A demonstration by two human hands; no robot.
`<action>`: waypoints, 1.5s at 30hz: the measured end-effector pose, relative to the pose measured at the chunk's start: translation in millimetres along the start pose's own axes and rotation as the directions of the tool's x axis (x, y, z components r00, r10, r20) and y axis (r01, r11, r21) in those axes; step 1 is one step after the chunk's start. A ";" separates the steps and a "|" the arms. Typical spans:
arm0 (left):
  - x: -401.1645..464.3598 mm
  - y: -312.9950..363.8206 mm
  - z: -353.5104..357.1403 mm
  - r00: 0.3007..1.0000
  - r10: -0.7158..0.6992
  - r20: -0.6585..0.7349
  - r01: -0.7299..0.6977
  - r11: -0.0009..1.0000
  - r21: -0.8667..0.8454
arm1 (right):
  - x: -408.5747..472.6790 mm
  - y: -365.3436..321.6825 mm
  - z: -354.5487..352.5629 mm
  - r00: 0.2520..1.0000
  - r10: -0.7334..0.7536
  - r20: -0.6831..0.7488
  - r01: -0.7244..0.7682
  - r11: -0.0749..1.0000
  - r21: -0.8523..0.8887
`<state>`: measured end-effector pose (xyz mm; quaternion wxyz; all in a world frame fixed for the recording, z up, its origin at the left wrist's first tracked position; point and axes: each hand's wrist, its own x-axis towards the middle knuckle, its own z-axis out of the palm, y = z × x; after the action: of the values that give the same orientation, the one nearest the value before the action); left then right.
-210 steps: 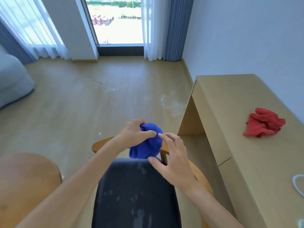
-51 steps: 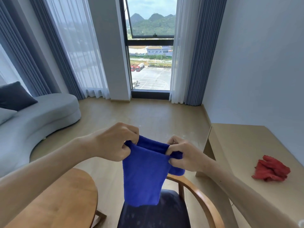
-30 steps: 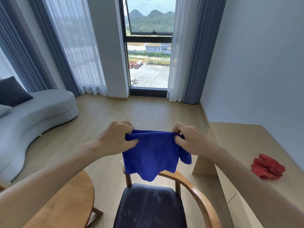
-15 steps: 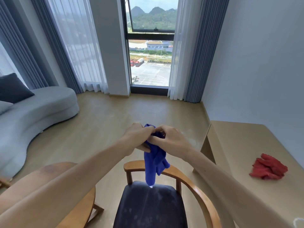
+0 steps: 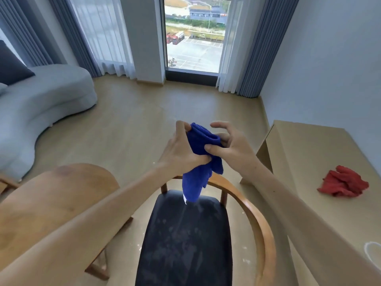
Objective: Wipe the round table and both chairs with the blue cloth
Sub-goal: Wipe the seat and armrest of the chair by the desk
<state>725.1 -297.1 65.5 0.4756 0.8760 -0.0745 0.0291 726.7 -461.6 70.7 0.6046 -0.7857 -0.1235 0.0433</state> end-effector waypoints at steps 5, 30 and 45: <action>-4.8 -55.6 20.7 0.972 -0.235 -0.019 0.221 0.936 -0.276 | -13.8 50.0 15.6 0.997 0.066 0.031 -0.070 0.980 0.186; -153.1 -496.5 133.9 0.618 -0.786 0.008 0.786 0.618 0.026 | -53.3 515.2 232.0 0.887 0.033 0.461 0.372 0.541 -0.754; -102.9 -550.3 183.3 0.830 -0.485 0.276 0.142 0.661 0.737 | -174.5 520.5 269.3 0.766 -0.240 0.596 0.616 0.537 -0.576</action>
<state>706.9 -144.8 -503.2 0.0818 0.9688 -0.0091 -0.2338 573.4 -375.7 -515.0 0.1726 -0.8709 -0.4600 0.0139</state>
